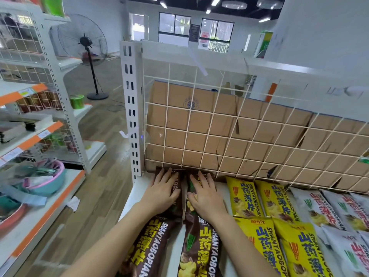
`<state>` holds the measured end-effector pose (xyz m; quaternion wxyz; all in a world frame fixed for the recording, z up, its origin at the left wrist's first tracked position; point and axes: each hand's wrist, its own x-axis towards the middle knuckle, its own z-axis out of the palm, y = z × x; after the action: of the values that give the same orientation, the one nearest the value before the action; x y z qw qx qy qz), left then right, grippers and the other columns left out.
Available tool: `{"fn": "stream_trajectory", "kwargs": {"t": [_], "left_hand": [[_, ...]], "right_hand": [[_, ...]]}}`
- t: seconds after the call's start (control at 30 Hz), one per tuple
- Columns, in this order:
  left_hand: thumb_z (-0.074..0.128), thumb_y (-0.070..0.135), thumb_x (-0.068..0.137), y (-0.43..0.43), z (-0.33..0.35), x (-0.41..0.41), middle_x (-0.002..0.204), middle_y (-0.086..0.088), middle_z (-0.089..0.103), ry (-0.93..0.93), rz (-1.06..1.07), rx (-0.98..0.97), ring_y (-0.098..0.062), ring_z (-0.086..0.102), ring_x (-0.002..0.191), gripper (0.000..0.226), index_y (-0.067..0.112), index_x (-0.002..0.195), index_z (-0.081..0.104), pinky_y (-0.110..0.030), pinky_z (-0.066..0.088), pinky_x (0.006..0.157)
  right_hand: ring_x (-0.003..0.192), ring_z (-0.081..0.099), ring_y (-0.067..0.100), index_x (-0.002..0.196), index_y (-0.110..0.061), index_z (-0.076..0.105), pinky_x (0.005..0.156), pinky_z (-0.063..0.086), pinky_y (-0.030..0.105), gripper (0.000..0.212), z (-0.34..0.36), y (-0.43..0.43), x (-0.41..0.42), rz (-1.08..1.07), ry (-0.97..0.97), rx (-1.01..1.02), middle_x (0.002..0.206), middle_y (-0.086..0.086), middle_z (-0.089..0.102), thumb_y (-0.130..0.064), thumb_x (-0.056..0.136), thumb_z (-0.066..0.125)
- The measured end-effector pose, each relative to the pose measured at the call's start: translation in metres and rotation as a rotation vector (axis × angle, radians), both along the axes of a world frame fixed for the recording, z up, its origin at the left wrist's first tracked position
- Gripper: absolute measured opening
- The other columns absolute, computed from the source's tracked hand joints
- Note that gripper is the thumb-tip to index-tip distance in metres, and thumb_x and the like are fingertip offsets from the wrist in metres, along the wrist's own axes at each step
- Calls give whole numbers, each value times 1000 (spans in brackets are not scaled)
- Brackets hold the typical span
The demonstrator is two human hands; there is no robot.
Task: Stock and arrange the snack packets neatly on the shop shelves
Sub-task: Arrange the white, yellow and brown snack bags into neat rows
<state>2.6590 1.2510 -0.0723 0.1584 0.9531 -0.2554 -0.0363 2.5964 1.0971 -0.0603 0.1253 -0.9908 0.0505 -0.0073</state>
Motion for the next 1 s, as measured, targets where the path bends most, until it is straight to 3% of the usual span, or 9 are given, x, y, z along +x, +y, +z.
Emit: {"fn": "stream_trajectory", "kwargs": {"t": [0.2,0.33,0.43,0.5,0.57,0.67,0.77,0.9,1.0], "left_hand": [[4,75,54,2,0,-2,158,-2,-13,11,-95,110,-33,-16,143,100,41,148,3,-43,-3,116],[12,79,52,5,0,-2,157,-3,-17,18,-133,105,-33,-19,142,103,41,147,-1,-45,-3,116],[14,81,52,8,-1,-6,158,-3,-12,13,-62,16,-26,-14,144,111,30,149,-6,-39,0,118],[14,82,52,11,-1,-11,158,-4,-8,37,37,-85,-23,-8,145,117,21,150,-4,-33,1,116],[22,83,55,13,1,-16,158,-6,-7,76,98,-147,-21,-3,145,121,15,150,-5,-29,1,115],[52,68,78,14,2,-23,158,-7,-9,91,102,-127,-20,-4,145,109,11,149,-9,-28,1,115],[54,61,82,15,0,-28,157,-7,-12,102,107,-120,-19,-2,145,105,12,149,-11,-29,5,116],[53,62,82,17,-3,-32,157,-6,-14,124,112,-118,-19,0,145,105,16,149,-13,-30,9,117],[53,63,82,17,-5,-34,157,-5,-16,125,103,-109,-19,-1,145,106,16,149,-15,-31,9,117]], "right_hand": [[144,-8,23,148,-33,10,114,13,43,59,-2,-2,2,-30,20,-1,158,-3,0,-45,95,31],[144,-7,24,149,-31,11,114,11,44,58,1,2,5,-41,38,-9,158,-2,1,-46,96,29],[144,7,19,147,-25,21,114,12,38,52,7,-1,12,11,-78,-40,156,-1,15,-40,97,28],[139,25,18,142,-19,34,111,21,32,45,15,-4,24,81,-151,33,149,2,33,-29,98,32],[130,40,20,136,-16,45,105,30,30,39,25,-1,40,179,-103,109,140,3,46,-19,98,36],[129,41,22,135,-16,47,105,32,29,38,31,11,64,289,53,102,141,4,46,-17,99,34],[130,40,23,134,-17,47,106,32,30,38,26,21,83,298,142,87,142,4,45,-19,100,32],[121,49,29,126,-14,55,100,40,37,35,21,31,95,272,117,35,133,10,54,-21,99,33],[119,51,29,127,-17,55,96,42,36,35,19,38,99,270,114,48,131,10,56,-26,99,36]]}}
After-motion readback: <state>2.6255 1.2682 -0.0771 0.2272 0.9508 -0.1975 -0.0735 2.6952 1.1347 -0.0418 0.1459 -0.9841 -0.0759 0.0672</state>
